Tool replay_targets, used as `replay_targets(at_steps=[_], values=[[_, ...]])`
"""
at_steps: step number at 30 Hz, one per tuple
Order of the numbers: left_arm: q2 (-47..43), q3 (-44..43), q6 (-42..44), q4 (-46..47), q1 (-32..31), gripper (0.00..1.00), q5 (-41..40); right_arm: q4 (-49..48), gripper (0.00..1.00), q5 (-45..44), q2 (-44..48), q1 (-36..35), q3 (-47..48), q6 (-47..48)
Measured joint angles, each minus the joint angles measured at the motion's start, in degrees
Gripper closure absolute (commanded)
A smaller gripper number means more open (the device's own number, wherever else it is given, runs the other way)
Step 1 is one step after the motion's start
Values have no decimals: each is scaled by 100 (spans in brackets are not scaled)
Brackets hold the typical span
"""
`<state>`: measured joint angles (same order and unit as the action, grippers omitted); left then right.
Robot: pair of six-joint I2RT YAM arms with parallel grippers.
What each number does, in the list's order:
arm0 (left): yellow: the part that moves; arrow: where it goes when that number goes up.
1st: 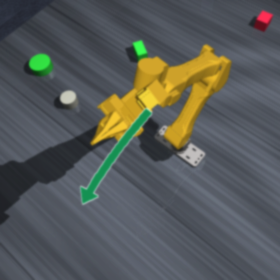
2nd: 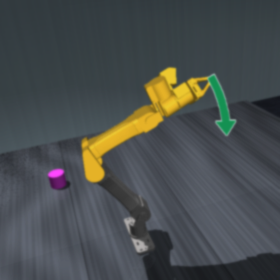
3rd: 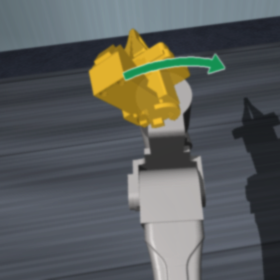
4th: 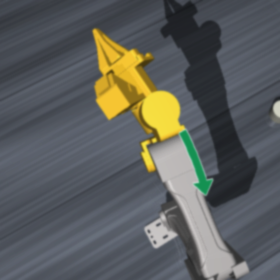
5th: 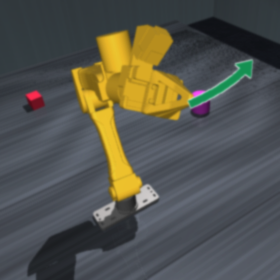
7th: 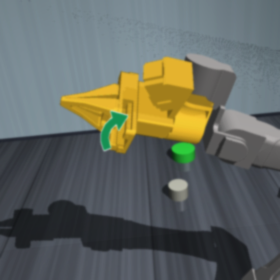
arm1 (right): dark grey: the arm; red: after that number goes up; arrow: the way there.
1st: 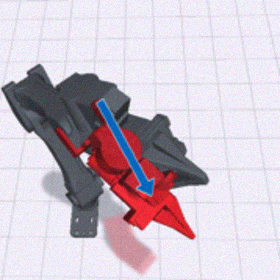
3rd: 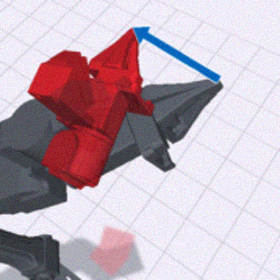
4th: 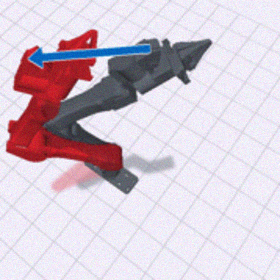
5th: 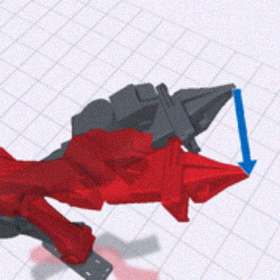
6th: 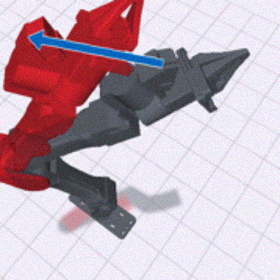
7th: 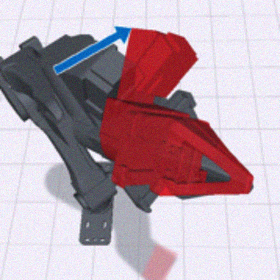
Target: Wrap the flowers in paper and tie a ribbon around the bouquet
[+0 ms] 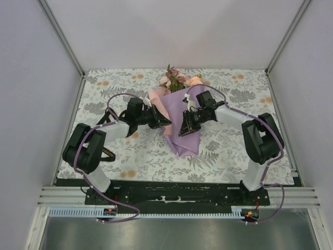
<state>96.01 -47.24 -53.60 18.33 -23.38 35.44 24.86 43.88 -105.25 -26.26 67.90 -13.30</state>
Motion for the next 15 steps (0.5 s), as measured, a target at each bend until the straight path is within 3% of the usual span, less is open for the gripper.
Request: replay_targets(at_steps=[6, 15], values=[[251, -570, 269, -343, -153, 88, -114, -42, 71, -162, -52, 483, -7, -17], [1239, -1604, 339, -597, -658, 87, -264, -42, 71, -37, -1008, 505, -4, -321]])
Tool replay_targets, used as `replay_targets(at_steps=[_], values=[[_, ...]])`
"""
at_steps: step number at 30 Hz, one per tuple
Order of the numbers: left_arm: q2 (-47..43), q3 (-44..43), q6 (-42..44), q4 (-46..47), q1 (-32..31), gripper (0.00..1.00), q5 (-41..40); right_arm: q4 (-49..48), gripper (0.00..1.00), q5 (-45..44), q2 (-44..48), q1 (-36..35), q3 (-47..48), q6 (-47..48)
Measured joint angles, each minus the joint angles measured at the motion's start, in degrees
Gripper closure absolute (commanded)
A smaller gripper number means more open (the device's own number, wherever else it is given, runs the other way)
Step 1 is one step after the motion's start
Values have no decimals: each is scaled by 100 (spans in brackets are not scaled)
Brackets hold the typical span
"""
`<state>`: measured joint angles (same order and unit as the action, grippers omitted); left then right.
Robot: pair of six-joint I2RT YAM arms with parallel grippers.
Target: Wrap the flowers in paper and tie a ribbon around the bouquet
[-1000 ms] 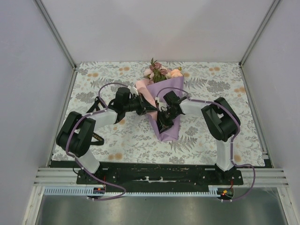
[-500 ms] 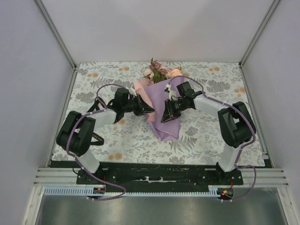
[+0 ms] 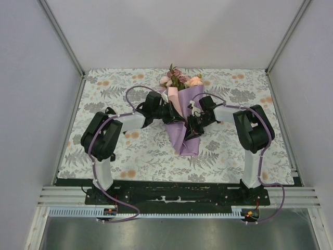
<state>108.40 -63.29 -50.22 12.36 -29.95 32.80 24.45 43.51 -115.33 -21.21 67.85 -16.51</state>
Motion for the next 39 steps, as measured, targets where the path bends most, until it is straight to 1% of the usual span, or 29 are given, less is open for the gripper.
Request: replay_targets(at_steps=[2, 4, 6, 7, 8, 9, 10, 11, 13, 14, 15, 16, 19, 22, 24, 28, 32, 39], values=[[232, -138, 37, -66, -39, 85, -61, -2, 70, 20, 0, -2, 0, -28], [428, -273, 96, -181, -46, 83, -105, -2, 66, 39, 15, 28, 0, -52], [621, -400, 221, -315, -46, 77, -133, 0, 62, 59, 98, 85, -37, -59], [695, -448, 284, -380, -46, 70, -142, 9, 57, 74, 186, 146, -85, -61], [754, -487, 341, -428, -46, 58, -142, 37, 53, 103, 319, 243, -142, -50], [811, -527, 396, -476, -46, 49, -142, 63, 47, 129, 461, 348, -181, -46], [852, -555, 452, -503, -46, 39, -144, 101, 37, 160, 647, 481, -205, -35], [874, -566, 501, -516, -46, 32, -138, 116, 29, 184, 822, 608, -210, -15], [890, -568, 529, -496, -48, 18, -107, 114, 20, 232, 1156, 826, -208, 63], [890, -566, 527, -459, -55, 14, -81, 114, 18, 264, 1283, 916, -203, 85], [890, -564, 516, -380, -57, 13, -55, 109, 12, 313, 1368, 981, -192, 109], [887, -555, 494, -271, -66, 13, -4, 107, 11, 358, 1405, 1023, -168, 133], [887, -492, 389, 87, -74, 11, 116, 92, 9, 487, 1318, 1049, -131, 103], [887, -457, 278, 380, -81, 11, 262, 57, 8, 651, 1034, 1080, -79, -81], [887, -452, 249, 520, -96, 10, 341, -4, 11, 691, 852, 1123, -17, -216], [887, -363, 177, 807, -94, 9, 260, -87, 30, 737, 592, 1250, 195, -501], [887, -295, 149, 907, -22, 9, 157, -199, 32, 732, 374, 1333, 490, -824], [887, -219, 149, 925, -142, 8, 374, -905, 37, 442, -24, 1451, 1043, -1316]])
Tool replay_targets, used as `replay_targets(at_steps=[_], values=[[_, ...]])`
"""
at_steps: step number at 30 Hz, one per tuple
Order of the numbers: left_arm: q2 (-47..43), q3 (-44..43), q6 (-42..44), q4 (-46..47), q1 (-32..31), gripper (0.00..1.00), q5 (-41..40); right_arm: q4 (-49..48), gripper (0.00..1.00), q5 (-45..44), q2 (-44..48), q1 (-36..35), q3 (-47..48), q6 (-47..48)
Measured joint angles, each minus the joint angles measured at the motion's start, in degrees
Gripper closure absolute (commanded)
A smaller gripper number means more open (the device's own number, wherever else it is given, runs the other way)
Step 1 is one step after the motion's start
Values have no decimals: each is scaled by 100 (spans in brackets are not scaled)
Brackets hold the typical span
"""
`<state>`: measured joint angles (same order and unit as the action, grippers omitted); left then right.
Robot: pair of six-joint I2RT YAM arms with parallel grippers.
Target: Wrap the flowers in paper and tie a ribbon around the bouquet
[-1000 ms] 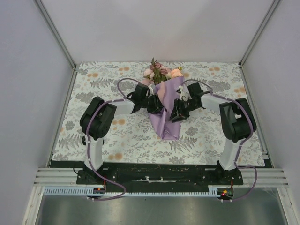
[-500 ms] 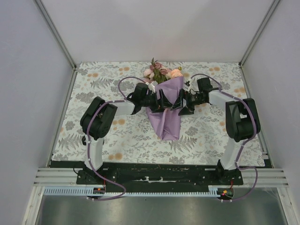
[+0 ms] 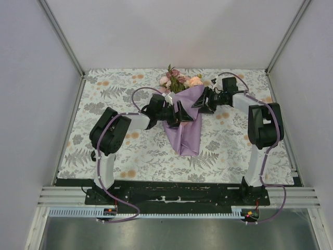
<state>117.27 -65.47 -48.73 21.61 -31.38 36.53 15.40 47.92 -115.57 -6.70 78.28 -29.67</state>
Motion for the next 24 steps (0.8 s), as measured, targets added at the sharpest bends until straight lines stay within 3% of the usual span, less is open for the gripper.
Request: replay_targets(at_steps=[5, 7, 9, 11, 16, 21, 24], values=[[0, 26, 0, 28, -22, 7, 9, -142, 48, -197, -284, 7, 146, -103], [0, 28, 0, 42, -20, 7, 9, -160, 62, -234, -411, 4, 175, -136], [0, 28, 0, 59, -22, 7, 9, -162, 85, -251, -490, -9, 179, -160], [0, 28, 2, 83, -22, 7, 17, -166, 100, -278, -531, -22, 184, -192], [-122, 42, 114, 37, -13, 7, 116, -140, 100, -452, -540, -33, 348, -31], [-1088, 538, 291, -55, 149, 8, 310, -140, 100, -625, -540, -31, 562, 160], [-1786, 828, 413, -46, 339, 23, 415, -140, 100, -682, -540, -31, 656, 251]])
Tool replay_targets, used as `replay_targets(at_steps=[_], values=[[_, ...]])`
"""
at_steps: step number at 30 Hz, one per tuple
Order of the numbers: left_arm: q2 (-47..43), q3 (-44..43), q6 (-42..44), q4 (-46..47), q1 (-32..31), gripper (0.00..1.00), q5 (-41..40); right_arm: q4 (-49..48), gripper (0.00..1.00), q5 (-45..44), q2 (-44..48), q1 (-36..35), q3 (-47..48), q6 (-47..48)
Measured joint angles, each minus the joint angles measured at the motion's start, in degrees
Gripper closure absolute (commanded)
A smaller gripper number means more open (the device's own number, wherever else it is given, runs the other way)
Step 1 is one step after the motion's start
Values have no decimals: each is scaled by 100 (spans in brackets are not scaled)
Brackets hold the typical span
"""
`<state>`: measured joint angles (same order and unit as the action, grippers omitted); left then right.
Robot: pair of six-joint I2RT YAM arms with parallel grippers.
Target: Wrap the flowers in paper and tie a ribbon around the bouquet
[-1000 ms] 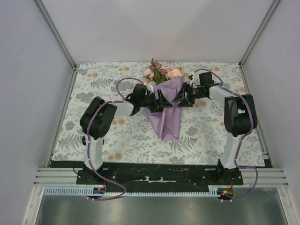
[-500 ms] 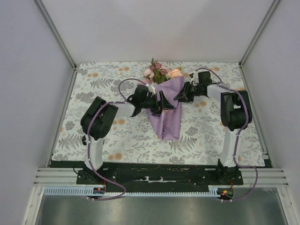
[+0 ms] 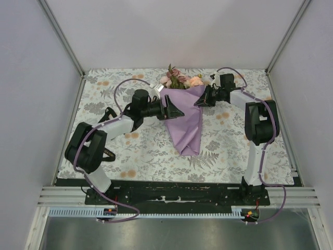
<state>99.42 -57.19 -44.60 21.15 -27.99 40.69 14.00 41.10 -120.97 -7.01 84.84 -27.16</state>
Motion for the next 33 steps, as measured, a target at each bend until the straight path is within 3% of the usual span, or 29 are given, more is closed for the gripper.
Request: replay_targets(at_steps=[5, 12, 21, 25, 27, 31, 33], values=[[-260, 190, 236, -24, 44, 38, 52, 28, 100, -122, -57, 0, 94, 90], [645, 33, 522, -516, -525, 53, 90, 177, 100, -310, -190, 0, 210, 153], [1493, -424, 1375, -1794, -627, 56, 15, 380, 99, -614, -190, 0, 284, 251], [1521, -601, 1711, -2109, -649, 56, -22, 448, 50, -758, -190, 0, 284, 254], [1534, -678, 1843, -2236, -667, 56, -24, 468, 45, -767, -175, 20, 284, 284], [1534, -785, 2048, -2433, -721, 56, -103, 516, 19, -870, -46, 68, 282, 337], [1534, -820, 2127, -2494, -741, 56, -136, 544, 18, -955, 31, 87, 293, 382]])
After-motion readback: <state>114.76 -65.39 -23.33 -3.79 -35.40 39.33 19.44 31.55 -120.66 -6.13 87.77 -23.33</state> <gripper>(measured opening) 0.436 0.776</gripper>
